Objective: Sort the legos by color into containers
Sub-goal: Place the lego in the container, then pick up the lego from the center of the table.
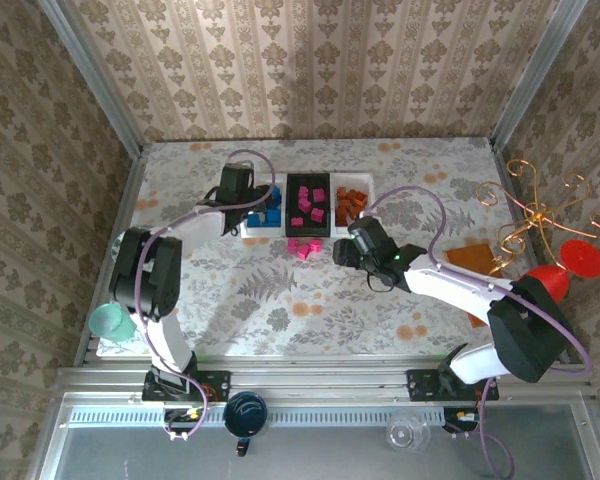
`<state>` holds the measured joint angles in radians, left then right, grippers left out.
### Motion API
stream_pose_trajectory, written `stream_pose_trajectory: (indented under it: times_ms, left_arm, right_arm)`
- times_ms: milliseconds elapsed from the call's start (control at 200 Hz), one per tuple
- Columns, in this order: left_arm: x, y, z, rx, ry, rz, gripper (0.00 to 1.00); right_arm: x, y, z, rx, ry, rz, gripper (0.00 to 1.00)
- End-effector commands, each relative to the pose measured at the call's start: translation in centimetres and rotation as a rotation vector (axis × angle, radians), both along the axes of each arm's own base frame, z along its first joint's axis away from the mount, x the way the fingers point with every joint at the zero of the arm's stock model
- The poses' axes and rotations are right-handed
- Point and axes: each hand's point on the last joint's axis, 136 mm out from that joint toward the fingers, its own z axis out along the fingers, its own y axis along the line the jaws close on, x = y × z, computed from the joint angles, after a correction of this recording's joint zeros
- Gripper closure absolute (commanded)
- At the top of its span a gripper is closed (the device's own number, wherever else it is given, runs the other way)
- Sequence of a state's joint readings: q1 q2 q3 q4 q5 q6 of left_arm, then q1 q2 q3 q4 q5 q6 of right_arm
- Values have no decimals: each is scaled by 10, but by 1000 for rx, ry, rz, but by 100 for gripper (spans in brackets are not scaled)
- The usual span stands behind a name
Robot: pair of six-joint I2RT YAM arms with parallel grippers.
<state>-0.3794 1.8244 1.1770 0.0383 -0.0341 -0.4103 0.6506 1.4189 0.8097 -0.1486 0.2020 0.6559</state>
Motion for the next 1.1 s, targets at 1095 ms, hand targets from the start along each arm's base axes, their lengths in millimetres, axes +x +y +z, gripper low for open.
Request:
stream_pose_trajectory:
  times_ms: [1095]
  left_arm:
    - [-205,25,73,-241,-242,-97,0]
  right_arm:
    - [59,105,-62,217,117,-208,51]
